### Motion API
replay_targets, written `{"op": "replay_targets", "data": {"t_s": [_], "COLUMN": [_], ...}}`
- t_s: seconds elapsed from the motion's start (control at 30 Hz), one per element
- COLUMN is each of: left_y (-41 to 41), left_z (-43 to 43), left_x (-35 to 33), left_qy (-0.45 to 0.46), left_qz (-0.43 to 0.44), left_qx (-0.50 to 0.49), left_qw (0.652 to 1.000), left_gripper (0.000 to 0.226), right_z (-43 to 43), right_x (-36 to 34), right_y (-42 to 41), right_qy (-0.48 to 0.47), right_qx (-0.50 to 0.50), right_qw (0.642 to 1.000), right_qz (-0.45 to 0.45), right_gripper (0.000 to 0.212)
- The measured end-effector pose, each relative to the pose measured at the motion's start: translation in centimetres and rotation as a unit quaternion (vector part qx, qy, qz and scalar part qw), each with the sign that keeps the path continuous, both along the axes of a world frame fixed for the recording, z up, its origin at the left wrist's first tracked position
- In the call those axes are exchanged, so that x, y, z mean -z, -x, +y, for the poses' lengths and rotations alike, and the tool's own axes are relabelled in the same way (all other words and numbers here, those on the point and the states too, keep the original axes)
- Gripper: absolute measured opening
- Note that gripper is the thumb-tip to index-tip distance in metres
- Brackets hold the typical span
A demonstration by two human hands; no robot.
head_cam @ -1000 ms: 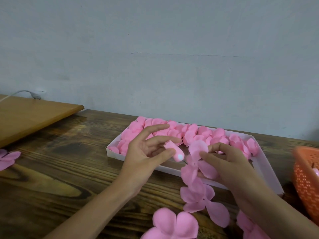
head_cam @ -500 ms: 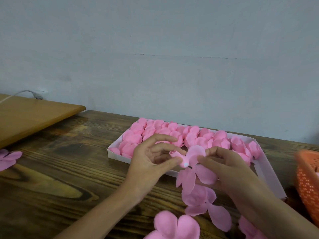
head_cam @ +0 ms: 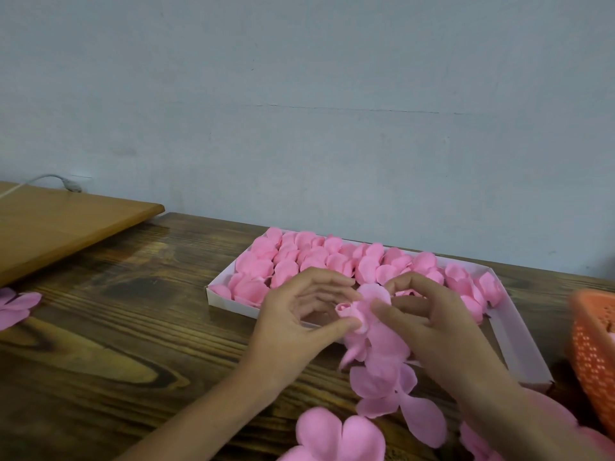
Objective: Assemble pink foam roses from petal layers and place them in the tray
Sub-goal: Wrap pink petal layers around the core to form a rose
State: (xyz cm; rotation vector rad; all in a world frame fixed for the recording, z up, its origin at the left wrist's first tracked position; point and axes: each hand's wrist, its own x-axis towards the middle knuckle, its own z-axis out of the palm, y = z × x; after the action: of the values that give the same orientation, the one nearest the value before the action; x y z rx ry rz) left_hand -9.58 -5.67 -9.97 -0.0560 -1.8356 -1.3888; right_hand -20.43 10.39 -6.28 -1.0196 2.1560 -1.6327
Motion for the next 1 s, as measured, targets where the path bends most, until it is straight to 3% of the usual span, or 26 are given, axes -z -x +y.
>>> {"op": "replay_targets", "data": {"t_s": [0.13, 0.47, 0.7, 0.83, 1.0], "left_y": [0.1, -0.4, -0.5, -0.4, -0.4], "left_z": [0.2, 0.4, 0.6, 0.2, 0.0], "left_x": [0.0, -0.2, -0.5, -0.5, -0.8], "left_qy": [0.009, 0.022, 0.012, 0.065, -0.01], "left_qz": [0.02, 0.018, 0.035, 0.056, 0.009], "left_qx": [-0.019, -0.019, -0.005, -0.063, -0.026], "left_qw": [1.0, 0.999, 0.999, 0.994, 1.0], "left_gripper": [0.046, 0.038, 0.039, 0.041, 0.058], "right_z": [0.2, 0.0, -0.1, -0.2, -0.1], "right_x": [-0.3, 0.2, 0.3, 0.1, -0.5], "right_y": [-0.9, -1.3, -0.2, 0.4, 0.6], "right_qy": [-0.007, 0.013, 0.006, 0.014, 0.04], "right_qx": [-0.014, 0.017, -0.061, -0.115, -0.163], "right_qw": [0.991, 0.98, 0.988, 0.988, 0.981], "right_qz": [0.136, 0.199, 0.144, 0.105, 0.1], "right_gripper": [0.008, 0.028, 0.026, 0.028, 0.035]}}
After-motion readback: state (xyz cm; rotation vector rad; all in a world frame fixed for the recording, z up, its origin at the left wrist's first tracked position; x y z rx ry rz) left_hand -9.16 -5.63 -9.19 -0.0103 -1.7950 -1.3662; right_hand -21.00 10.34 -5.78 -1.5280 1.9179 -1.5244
